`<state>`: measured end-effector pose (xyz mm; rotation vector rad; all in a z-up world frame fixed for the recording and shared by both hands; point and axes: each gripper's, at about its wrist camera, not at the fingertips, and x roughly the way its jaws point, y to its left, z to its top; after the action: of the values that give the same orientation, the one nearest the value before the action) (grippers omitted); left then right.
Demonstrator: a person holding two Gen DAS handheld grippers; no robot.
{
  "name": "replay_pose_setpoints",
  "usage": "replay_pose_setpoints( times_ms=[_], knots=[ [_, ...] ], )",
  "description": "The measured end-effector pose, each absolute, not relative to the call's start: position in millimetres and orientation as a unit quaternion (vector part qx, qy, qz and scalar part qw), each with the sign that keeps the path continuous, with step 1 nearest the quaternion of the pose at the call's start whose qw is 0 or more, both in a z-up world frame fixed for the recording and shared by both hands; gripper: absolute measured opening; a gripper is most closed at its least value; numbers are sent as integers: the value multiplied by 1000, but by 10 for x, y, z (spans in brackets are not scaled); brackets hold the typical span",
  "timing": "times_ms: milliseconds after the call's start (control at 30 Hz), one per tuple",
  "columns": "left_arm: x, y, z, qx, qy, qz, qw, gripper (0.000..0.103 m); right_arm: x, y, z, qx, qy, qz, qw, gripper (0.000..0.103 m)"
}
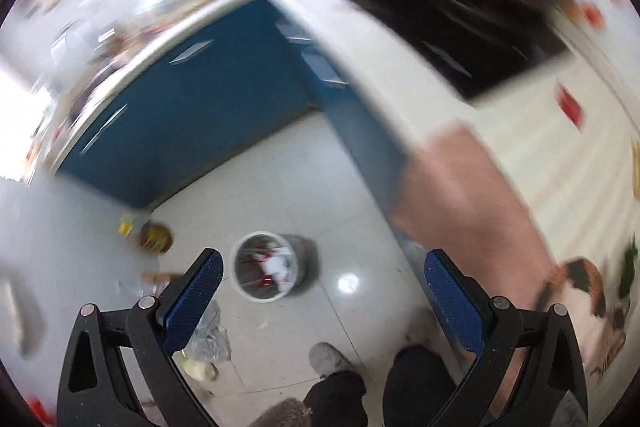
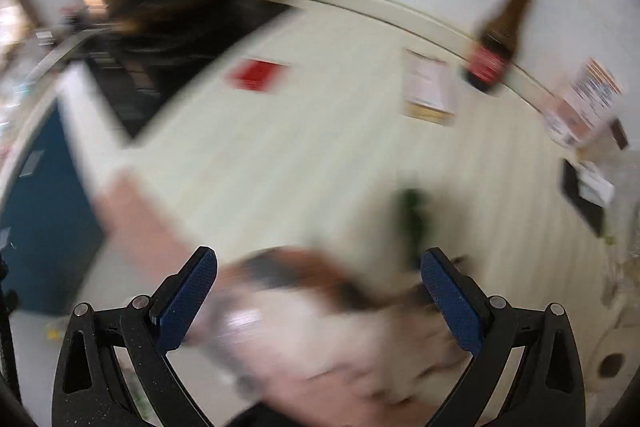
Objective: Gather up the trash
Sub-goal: 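Withdraw both tools from the bin and turn back toward the counter, then grasp the green pepper stem with the right gripper while the left gripper grasps the pink box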
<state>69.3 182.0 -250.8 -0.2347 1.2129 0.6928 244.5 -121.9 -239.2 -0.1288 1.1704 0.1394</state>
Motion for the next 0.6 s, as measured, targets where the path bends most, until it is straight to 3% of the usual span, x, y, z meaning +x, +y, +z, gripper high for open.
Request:
replay_pose_setpoints(
  times_ms=[100,167,200,233,267,333,600],
  knots=[
    [1411,1274,-2769,-63,590,262,761,103,2834,-1573,-2806,-61,588,40,805,101],
    [1738,973,-2866,-38,600,236,764,103,2991,-1695,-3020,-62,604,36,794,90],
    [1905,825,-2900,-26,605,223,764,103,3075,-1761,-3143,-61,614,34,787,77],
    [2031,689,-2914,-17,608,212,765,103,3092,-1801,-3231,-59,621,35,781,56],
    [2147,568,-2917,-8,611,200,766,103,3065,-1786,-3308,-56,623,36,779,55],
    [2395,287,-2935,16,619,172,766,103,3080,-1907,-3273,-38,608,46,792,28],
    [3512,-1013,-2976,74,631,50,771,103,3269,-3135,-3061,60,585,-36,808,28]
  ],
)
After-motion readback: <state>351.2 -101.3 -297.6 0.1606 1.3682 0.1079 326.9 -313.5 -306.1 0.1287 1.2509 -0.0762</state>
